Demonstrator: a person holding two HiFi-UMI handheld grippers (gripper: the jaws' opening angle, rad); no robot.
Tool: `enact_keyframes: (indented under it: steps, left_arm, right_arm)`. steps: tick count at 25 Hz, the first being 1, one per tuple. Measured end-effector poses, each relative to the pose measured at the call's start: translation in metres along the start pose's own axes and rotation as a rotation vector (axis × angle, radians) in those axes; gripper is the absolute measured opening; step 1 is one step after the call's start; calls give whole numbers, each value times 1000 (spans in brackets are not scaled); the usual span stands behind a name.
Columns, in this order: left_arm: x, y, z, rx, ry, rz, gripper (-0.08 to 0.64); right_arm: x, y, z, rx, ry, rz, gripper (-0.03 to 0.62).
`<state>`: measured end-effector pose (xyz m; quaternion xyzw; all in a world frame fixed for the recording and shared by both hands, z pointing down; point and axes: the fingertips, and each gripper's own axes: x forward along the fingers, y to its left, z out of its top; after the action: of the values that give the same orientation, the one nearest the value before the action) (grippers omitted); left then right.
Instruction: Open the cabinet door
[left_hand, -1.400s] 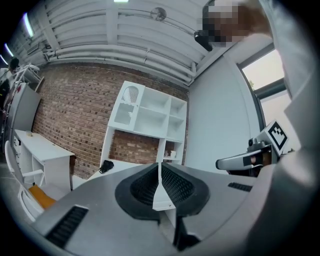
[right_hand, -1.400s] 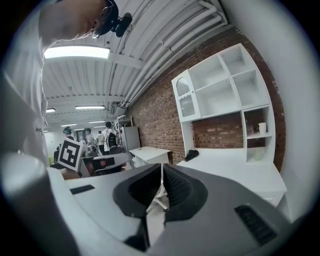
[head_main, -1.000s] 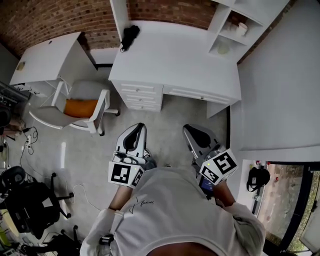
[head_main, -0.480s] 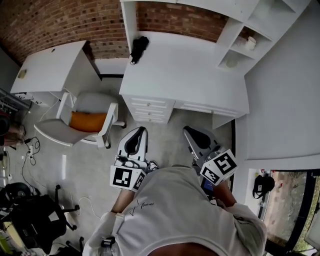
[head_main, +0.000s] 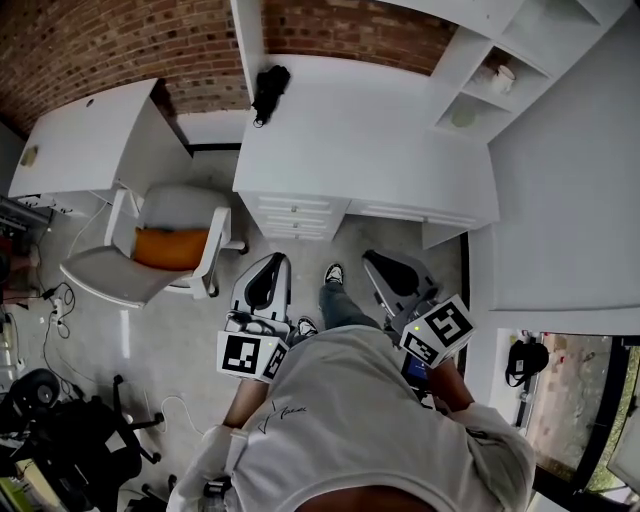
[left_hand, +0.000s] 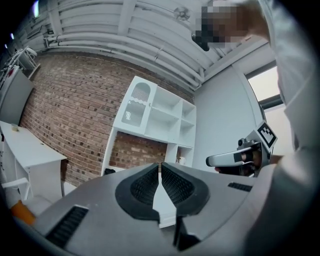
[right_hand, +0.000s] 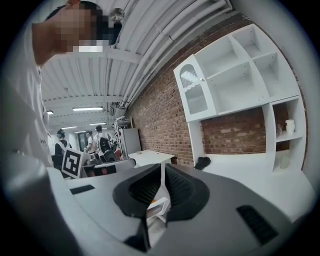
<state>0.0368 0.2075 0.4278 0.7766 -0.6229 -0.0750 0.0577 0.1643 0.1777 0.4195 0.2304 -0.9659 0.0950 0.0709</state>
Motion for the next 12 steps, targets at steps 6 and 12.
enact_keyframes:
  steps: [6,12]
  left_arm:
    - [39,10,-5,21,16,-18,28]
    - [101,29,4,37,11,-21,28]
  right_arm:
    - [28,-26,-7,-19,32,34,28]
    - [64,-73,9,-40,35,62,28]
